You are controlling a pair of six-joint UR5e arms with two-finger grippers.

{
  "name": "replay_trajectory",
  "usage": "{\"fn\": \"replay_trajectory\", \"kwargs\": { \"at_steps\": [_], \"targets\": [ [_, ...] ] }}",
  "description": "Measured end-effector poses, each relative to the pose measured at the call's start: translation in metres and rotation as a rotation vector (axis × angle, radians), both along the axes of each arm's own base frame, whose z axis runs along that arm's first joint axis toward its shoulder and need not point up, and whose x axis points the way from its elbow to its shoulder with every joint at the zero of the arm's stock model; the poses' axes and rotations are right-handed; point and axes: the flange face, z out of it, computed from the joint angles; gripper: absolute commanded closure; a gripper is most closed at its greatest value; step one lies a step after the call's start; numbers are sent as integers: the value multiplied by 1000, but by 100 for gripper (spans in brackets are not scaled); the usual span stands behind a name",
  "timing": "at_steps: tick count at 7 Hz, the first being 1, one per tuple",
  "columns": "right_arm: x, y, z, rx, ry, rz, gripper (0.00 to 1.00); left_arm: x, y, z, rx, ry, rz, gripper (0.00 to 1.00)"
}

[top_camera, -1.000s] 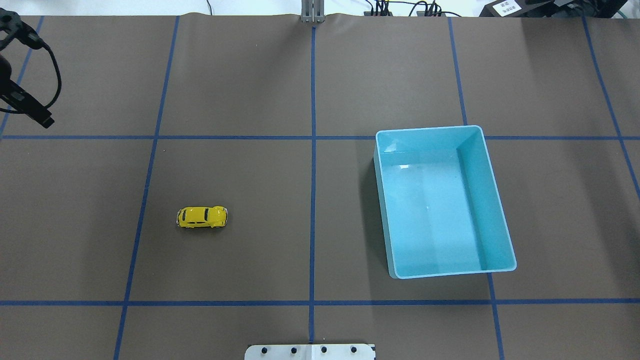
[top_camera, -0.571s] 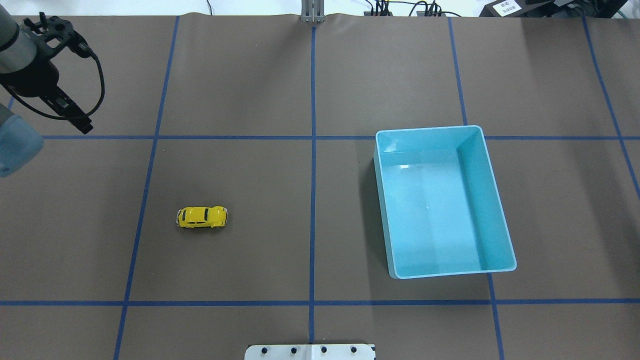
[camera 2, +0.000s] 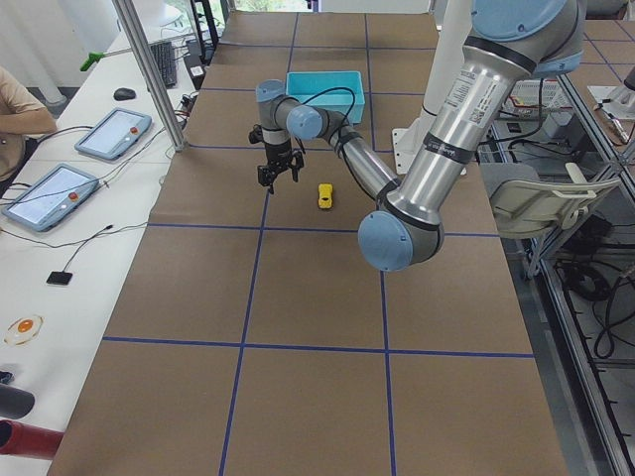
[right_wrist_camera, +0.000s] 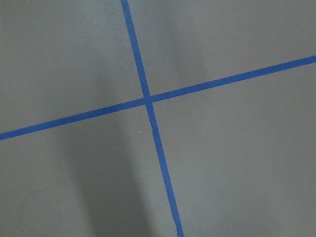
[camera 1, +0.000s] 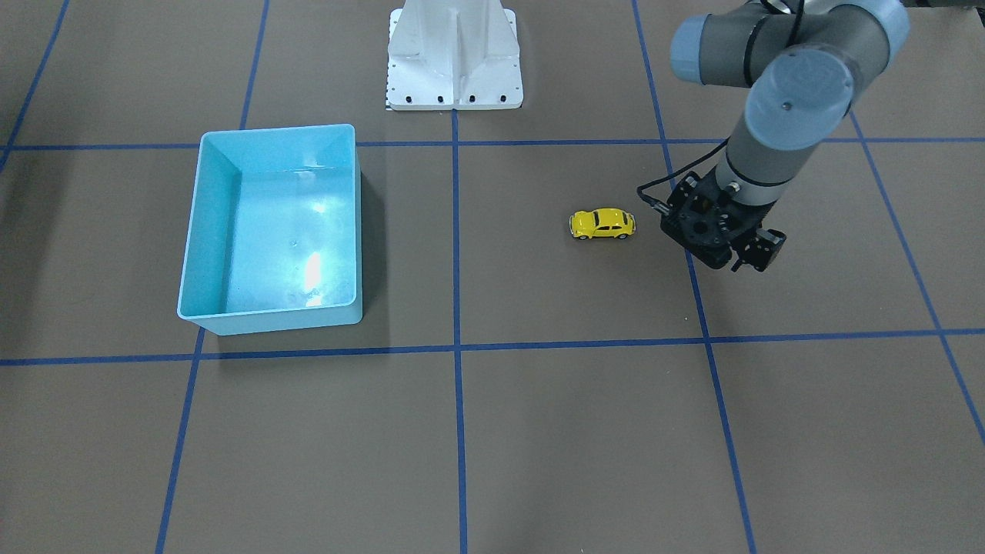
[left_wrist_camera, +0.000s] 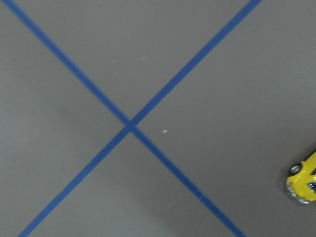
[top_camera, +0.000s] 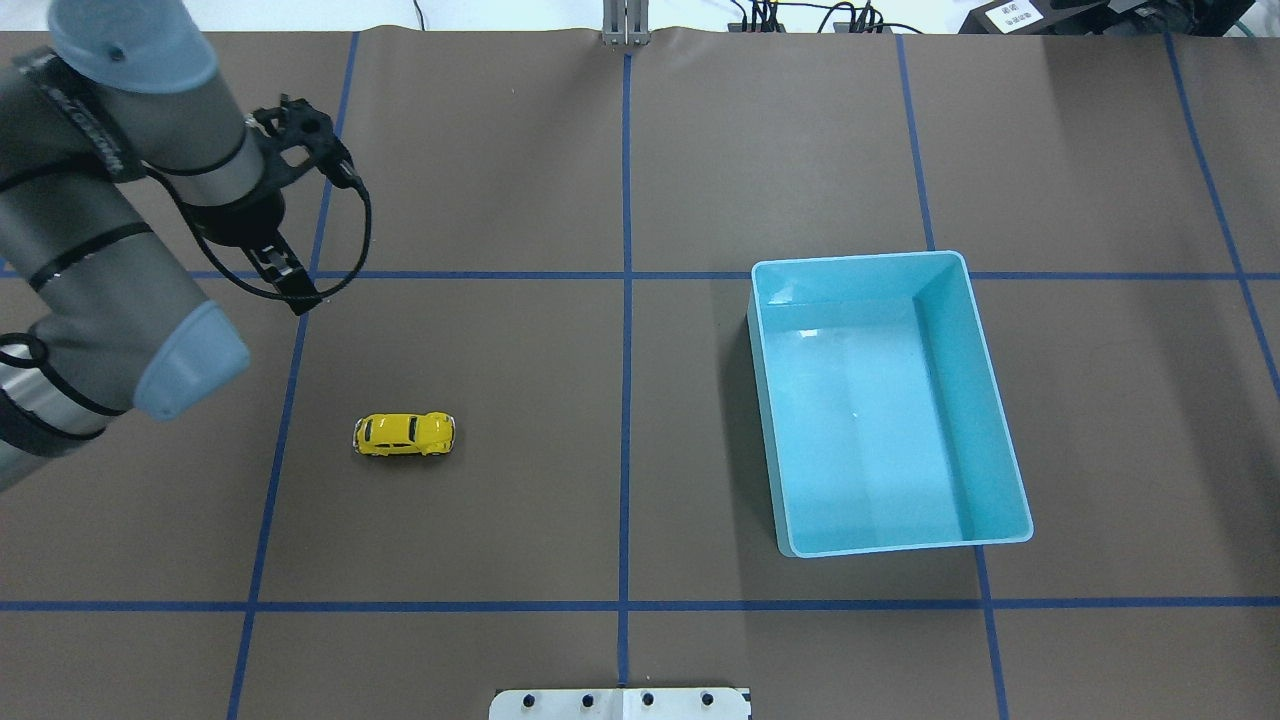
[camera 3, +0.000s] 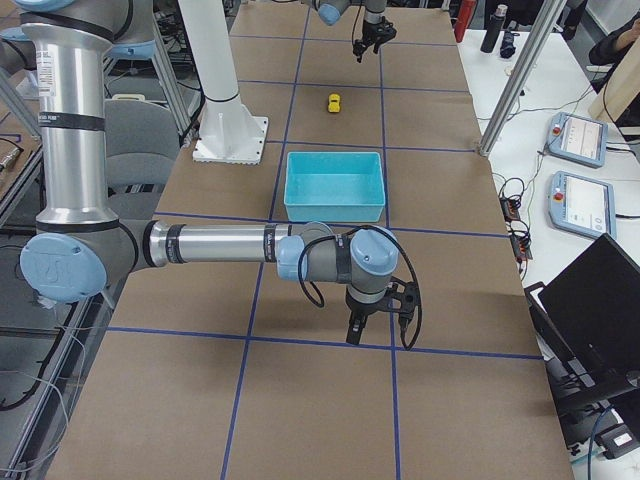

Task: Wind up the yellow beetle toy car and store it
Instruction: 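Move the left gripper over the yellow beetle toy car and lower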

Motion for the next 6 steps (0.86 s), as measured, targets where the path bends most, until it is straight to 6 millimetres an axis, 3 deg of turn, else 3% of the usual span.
{"fn": "replay_trajectory", "kwargs": {
  "at_steps": [1,3,6],
  "targets": [
    [0,0,0,0,0,0,0,29,14,-20,51,-39,30,0],
    [0,0,0,1,-1,0,0,67,30,-54,146,-114,85,0],
    [0,0,0,1,-2,0,0,111,34,-58,284,-244,320,0]
  ]
}}
